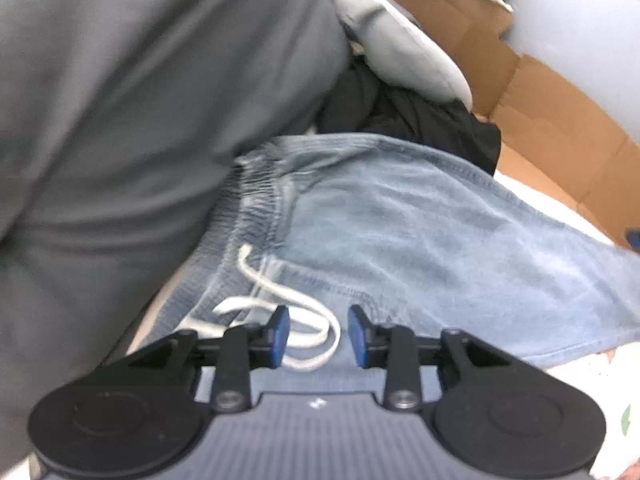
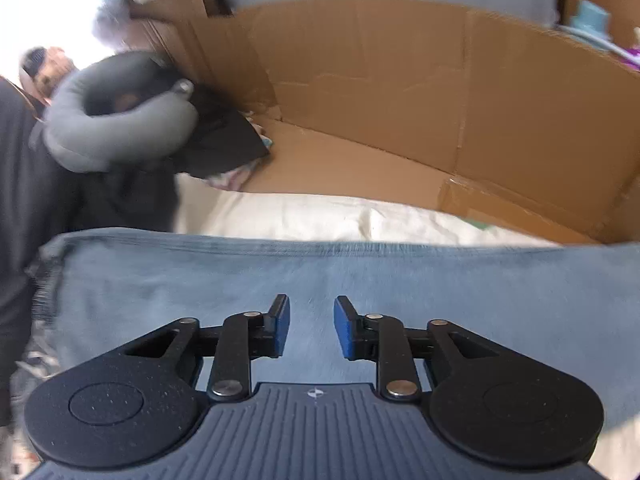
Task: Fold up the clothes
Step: 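Raise both grippers away from the jeans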
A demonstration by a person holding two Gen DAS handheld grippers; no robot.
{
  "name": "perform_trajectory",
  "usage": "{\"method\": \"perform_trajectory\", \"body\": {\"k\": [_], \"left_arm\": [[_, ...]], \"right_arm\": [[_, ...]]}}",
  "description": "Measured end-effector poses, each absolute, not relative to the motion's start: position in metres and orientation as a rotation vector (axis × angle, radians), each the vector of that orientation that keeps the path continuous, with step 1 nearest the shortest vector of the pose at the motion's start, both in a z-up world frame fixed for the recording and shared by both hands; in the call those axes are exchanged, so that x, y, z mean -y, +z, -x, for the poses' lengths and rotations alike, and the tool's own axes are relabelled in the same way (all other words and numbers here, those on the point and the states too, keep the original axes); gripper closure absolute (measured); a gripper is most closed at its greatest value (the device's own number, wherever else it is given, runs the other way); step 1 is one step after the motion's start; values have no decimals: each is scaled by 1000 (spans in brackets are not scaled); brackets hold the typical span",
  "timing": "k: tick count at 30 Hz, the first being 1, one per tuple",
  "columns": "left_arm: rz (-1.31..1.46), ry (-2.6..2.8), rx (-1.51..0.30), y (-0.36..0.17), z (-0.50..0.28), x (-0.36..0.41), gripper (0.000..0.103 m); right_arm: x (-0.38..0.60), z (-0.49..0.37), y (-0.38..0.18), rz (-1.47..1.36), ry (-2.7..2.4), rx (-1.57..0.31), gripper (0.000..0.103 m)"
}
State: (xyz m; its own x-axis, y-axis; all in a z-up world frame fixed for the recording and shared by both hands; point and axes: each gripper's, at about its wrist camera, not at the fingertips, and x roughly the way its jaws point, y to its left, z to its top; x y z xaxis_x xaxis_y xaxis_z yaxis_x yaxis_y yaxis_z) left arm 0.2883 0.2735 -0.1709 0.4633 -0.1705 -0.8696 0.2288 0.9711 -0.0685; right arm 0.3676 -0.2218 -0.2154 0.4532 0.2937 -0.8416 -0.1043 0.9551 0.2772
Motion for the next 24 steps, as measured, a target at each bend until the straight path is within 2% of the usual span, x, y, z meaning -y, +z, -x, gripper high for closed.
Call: {"method": "perform_trajectory", "body": {"k": [3,4,5,8,11,14,16,24], "left_arm": [[4,-223,-1057,-138,-265,-285,67],[17,-219,-1053,-126,-257,-287,63],[24,-216,-1051,-115,-249,-289,59],[46,-222,-1052,-87,-229,-292,56],[41,-222,-1045,-62,-213,-290,49],[30,-236,-1034,-40,-197,-286,48],[28,-245,-1028,-25,-188,-284,47],[15,-254,-1024,24,-160,-279,44]], "right_arm": [[230,-337,-173,-197,259,-1052,63],[231,-327,-159,-190,267,-1044,63],[233,-317,-145,-182,275,-1037,62],[238,-289,-101,-169,294,-1007,53],[245,-261,-60,-168,315,-979,53],[255,-231,-24,-168,325,-955,51],[262,-213,-6,-180,321,-947,48],[302,-155,39,-219,272,-906,48]]}}
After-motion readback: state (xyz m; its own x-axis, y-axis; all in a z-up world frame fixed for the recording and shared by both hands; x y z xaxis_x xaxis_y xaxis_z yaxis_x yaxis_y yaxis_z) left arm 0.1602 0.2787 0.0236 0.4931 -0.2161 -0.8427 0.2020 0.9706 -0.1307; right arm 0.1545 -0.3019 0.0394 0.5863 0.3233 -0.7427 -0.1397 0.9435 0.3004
